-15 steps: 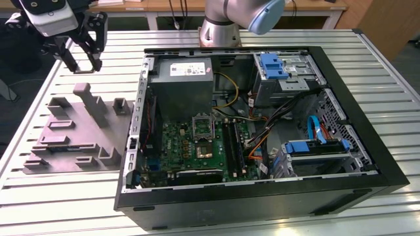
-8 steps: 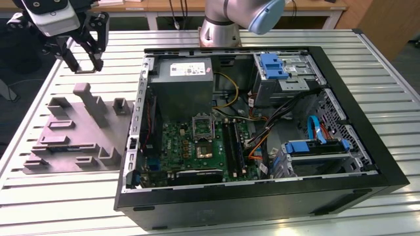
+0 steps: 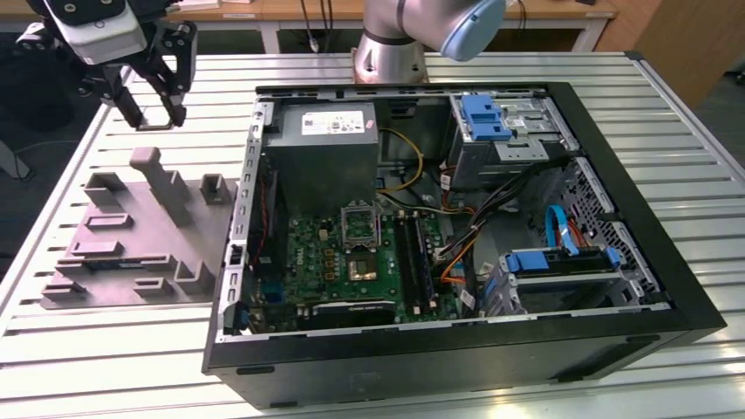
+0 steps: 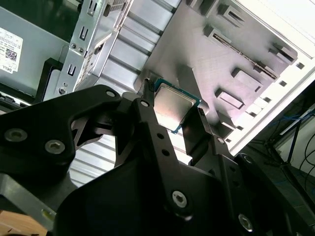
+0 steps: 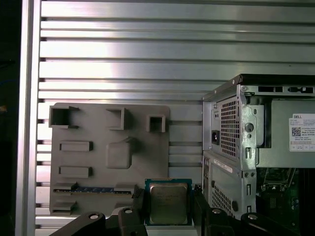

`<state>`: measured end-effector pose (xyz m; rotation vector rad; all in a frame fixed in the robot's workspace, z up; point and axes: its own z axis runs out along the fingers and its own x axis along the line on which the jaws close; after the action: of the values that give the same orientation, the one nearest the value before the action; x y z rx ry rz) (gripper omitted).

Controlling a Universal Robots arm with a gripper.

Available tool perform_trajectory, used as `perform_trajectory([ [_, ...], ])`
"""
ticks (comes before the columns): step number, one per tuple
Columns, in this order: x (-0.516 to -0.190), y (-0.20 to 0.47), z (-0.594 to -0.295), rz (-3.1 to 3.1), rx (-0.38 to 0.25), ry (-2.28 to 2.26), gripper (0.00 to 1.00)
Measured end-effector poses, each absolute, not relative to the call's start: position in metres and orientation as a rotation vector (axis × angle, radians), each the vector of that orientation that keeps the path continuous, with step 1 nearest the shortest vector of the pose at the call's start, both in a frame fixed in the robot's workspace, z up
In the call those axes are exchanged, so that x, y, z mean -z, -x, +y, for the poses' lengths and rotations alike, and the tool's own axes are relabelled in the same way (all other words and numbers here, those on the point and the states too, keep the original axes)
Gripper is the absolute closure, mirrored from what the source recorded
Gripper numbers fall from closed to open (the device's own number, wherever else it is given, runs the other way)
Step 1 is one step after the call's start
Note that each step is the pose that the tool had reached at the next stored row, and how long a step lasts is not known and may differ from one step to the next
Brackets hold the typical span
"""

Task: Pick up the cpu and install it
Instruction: 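Pick up the cpu and move it towards the insertion slot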

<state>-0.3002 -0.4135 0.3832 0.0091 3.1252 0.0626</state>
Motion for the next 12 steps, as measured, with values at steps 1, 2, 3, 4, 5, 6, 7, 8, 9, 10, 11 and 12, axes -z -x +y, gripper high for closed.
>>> perform_trajectory([
  [1, -0.383, 0.3, -0.413, 3.125, -0.062, -0.009, 0.53],
  [2, -0.383, 0.299, -0.413, 3.125, -0.062, -0.009, 0.53],
  [3, -0.383, 0.299, -0.413, 3.125, -0.062, -0.009, 0.53],
  [4, -0.383, 0.295, -0.413, 3.125, -0.062, -0.009, 0.53],
  [5, -0.383, 0.294, -0.413, 3.125, -0.063, -0.009, 0.53],
  [6, -0.383, 0.294, -0.413, 3.125, -0.062, -0.009, 0.53],
  [7, -0.383, 0.294, -0.413, 3.125, -0.062, -0.009, 0.53],
  [8, -0.383, 0.293, -0.413, 3.125, -0.062, -0.009, 0.53],
  [9, -0.383, 0.286, -0.413, 3.125, -0.062, -0.009, 0.53],
  [10, -0.383, 0.286, -0.413, 3.125, -0.062, -0.009, 0.53],
  [11, -0.383, 0.285, -0.413, 3.125, -0.063, -0.009, 0.53],
  [12, -0.383, 0.285, -0.413, 3.125, -0.062, -0.009, 0.53],
])
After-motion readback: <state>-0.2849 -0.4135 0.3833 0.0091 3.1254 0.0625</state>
